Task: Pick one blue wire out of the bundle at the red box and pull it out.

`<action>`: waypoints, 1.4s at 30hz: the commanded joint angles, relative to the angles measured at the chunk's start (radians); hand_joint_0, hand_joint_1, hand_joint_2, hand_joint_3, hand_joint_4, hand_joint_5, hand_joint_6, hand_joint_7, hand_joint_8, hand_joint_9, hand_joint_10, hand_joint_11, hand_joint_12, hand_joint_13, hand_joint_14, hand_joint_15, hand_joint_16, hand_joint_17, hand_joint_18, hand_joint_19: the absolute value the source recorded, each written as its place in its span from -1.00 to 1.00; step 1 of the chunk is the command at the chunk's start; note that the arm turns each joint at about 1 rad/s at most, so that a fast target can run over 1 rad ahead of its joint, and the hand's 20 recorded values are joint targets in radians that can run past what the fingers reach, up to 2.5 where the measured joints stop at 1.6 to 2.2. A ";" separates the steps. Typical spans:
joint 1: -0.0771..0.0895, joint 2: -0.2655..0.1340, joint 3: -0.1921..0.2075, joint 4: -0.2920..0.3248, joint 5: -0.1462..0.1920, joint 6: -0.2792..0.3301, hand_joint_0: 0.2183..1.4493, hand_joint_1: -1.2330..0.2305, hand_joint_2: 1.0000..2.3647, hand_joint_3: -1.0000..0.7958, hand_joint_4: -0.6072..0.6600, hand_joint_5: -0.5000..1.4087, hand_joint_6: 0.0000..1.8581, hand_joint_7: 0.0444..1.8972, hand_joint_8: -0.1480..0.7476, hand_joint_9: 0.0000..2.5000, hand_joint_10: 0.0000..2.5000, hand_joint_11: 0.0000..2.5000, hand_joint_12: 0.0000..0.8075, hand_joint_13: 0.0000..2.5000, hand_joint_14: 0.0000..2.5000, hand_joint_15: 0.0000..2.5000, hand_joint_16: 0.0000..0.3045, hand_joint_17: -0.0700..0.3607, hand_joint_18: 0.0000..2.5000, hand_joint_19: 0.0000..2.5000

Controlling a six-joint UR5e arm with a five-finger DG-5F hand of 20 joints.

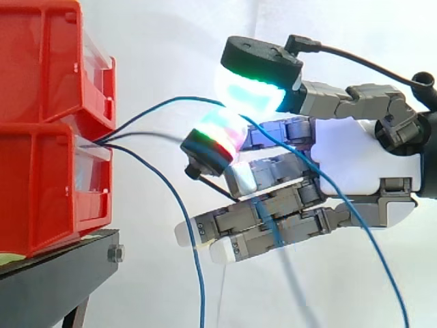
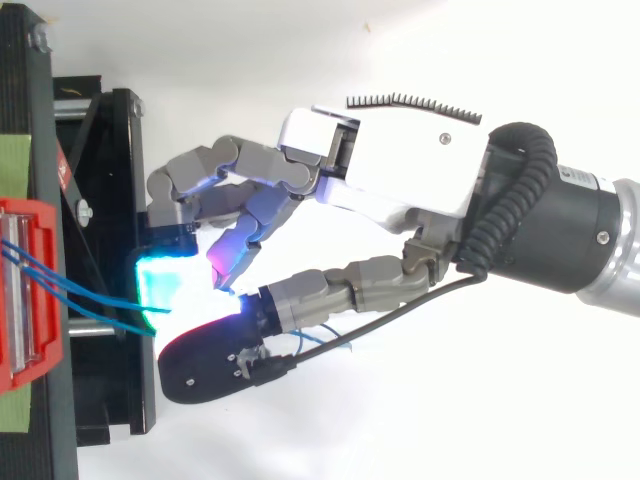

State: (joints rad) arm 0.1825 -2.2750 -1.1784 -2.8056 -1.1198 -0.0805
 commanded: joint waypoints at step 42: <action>0.000 -0.001 -0.001 -0.002 0.002 -0.015 -0.41 -0.50 -0.98 0.07 -0.25 -0.54 -0.12 0.29 -0.03 -0.24 -0.99 -0.62 0.08 -0.69 -0.99 -0.85 -0.56 0.02 -0.69 -0.80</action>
State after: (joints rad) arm 0.1825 -2.2764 -1.1796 -2.8039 -1.1199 -0.0955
